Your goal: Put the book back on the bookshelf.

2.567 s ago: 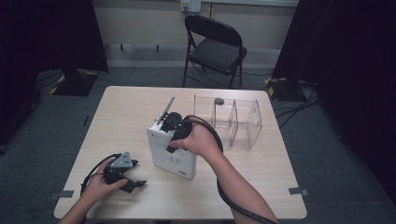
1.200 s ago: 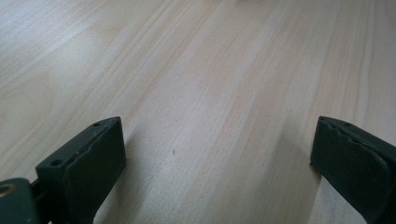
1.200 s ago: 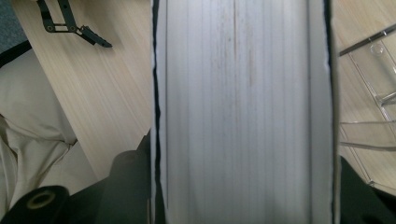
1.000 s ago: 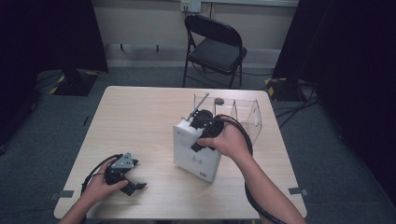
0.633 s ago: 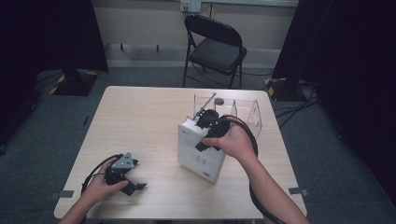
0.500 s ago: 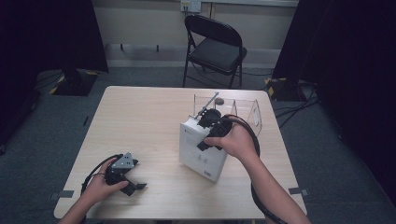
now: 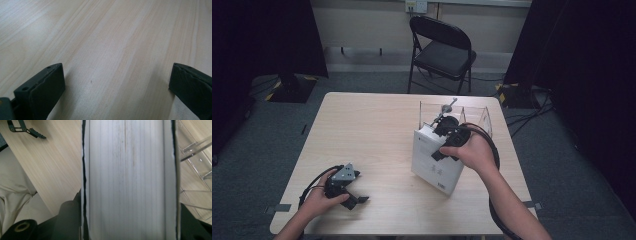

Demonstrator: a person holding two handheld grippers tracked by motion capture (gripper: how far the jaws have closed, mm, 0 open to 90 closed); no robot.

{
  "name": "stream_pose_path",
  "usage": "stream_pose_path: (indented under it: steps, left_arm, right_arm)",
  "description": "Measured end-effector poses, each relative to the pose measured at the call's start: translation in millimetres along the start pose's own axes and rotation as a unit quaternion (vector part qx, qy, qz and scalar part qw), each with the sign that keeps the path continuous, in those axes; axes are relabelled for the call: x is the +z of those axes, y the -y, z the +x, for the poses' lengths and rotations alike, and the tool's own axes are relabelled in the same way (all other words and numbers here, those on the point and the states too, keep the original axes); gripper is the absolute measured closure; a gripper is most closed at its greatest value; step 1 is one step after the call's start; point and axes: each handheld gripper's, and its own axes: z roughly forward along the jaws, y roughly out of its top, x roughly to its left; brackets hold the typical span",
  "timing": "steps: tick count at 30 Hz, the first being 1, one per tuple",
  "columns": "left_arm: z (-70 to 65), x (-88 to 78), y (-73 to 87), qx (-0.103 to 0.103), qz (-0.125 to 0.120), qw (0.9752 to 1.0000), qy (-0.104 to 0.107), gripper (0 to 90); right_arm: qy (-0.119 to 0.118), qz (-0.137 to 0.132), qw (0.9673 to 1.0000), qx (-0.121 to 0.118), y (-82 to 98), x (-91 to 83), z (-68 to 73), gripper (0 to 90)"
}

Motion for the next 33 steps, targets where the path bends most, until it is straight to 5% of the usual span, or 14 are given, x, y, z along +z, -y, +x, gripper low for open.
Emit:
stream_pose_path:
  steps: [33]
  left_arm:
    - [0.3,-0.1,0.0,0.001,0.001,1.0,0.002,0.0]
  right_arm:
    - [0.017,-0.003,0.9986,0.049,41.8,-18.5,-22.4,52.1]
